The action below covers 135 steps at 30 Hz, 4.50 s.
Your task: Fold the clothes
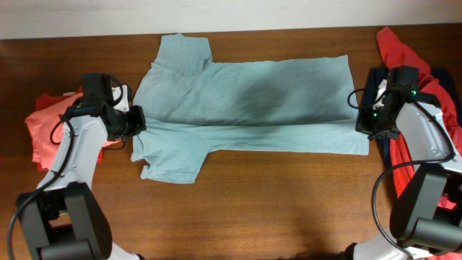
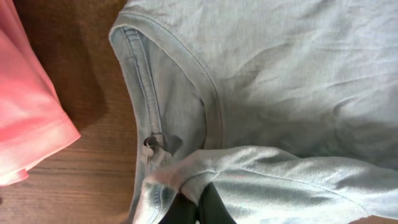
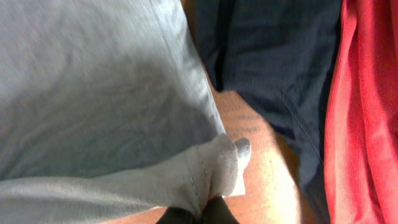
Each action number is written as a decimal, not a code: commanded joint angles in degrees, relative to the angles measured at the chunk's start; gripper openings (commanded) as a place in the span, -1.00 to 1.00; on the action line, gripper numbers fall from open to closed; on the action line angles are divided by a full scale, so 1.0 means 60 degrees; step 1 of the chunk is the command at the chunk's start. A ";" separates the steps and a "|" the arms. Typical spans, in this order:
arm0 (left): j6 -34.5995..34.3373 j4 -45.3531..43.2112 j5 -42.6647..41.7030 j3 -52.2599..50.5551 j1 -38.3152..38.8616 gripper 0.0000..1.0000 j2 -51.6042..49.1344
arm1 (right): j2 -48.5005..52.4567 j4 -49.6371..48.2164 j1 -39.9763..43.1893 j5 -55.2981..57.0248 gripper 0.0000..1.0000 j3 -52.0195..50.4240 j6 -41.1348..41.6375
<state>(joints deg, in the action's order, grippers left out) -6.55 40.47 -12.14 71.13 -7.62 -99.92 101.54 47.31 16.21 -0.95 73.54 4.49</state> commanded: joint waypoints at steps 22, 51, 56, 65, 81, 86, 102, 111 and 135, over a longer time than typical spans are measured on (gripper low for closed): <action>-0.0051 -0.1501 -0.0007 -0.0022 -0.0007 -0.89 -0.0386 | 0.0036 -0.0827 0.0051 -0.0280 -0.90 -0.0007 0.0004; -0.0047 0.1821 -0.0015 -0.0732 -0.0004 -0.21 -0.0393 | 0.0714 0.0623 0.0051 -0.0594 0.14 -0.0007 -0.0208; -0.0047 0.1271 -0.0127 -0.1464 -0.0004 -0.20 -0.0393 | 0.0714 0.0729 0.0051 -0.0594 0.14 -0.0007 -0.0208; -0.0047 -0.0007 -0.0346 -0.2426 0.0004 -0.66 -0.0393 | 0.0714 0.0761 0.0051 -0.0597 0.14 -0.0007 -0.0208; 0.0051 -0.1490 -0.4433 0.0273 -0.0007 -0.99 -0.0146 | 0.0714 0.0758 0.0051 -0.0594 0.14 -0.0007 -0.0208; -0.1825 -0.3151 -0.2226 0.0477 -0.0007 -0.80 -0.0182 | 0.0714 0.0761 0.0051 -0.0594 0.14 -0.0007 -0.0208; -0.0918 0.0295 -0.1402 0.0452 0.0022 0.19 -0.0237 | 0.0714 0.0765 0.0051 -0.0597 0.14 -0.0007 -0.0204; -0.0922 -0.0339 0.0102 -0.0525 0.0018 0.13 -0.0251 | 0.0714 0.0798 0.0051 -0.0597 0.13 -0.0007 -0.0204; -0.0616 -0.0404 0.1687 -0.1366 -0.0102 -0.67 -0.2557 | 0.0714 0.0878 0.0051 -0.0590 0.14 -0.0007 -0.0211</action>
<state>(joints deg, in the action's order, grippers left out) -10.87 32.73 -14.13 66.24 -7.94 -110.63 105.62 52.42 16.21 -4.21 73.54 3.18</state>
